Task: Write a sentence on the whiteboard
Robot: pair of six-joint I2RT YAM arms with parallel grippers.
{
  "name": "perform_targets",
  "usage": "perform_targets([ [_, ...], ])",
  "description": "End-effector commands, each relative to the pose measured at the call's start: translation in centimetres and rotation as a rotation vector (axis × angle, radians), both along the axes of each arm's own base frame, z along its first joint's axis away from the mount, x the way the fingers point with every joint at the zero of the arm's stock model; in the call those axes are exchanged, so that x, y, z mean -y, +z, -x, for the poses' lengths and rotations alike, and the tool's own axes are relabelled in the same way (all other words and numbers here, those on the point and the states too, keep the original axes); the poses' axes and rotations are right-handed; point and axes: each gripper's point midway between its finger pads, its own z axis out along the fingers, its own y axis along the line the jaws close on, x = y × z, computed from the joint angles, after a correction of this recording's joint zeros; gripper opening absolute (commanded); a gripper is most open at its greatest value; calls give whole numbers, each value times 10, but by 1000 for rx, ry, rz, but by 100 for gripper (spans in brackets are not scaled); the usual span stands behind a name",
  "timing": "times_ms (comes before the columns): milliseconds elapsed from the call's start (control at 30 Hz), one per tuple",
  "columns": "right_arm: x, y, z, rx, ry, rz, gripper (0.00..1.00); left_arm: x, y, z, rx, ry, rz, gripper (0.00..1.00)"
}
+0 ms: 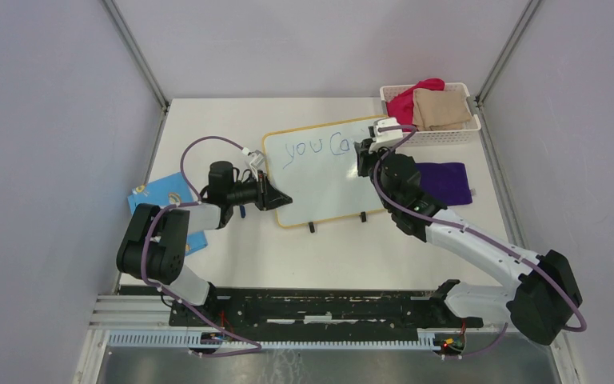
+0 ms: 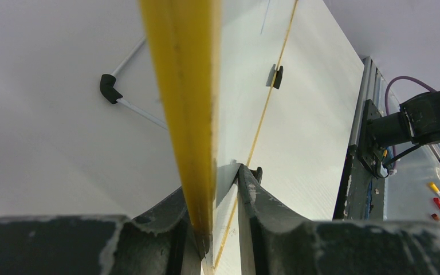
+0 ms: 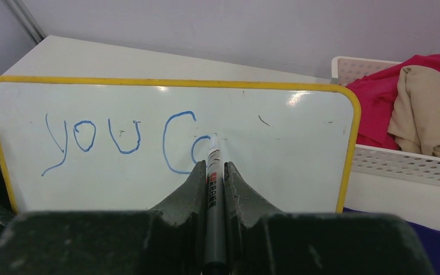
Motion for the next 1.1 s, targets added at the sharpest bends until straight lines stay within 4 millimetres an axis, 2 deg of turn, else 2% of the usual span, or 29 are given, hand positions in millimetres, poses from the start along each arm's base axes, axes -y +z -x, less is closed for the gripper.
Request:
perform_targets([
  [0, -1, 18, -8, 39, -11, -17, 0, -10, -25, -5, -24, 65, -102, 2],
  [400, 2, -2, -16, 4, -29, 4, 0, -9, -25, -5, -24, 63, -102, 2],
  [800, 14, -35, -2, -43, -33, 15, 0, -9, -26, -5, -25, 62, -103, 2],
  [933, 13, -39, 1, -49, -25, 9, 0, -9, -25, -5, -24, 62, -103, 2],
  [1067, 10, -33, -2, -43, -19, 2, 0, -9, -25, -4, -24, 61, -104, 2],
])
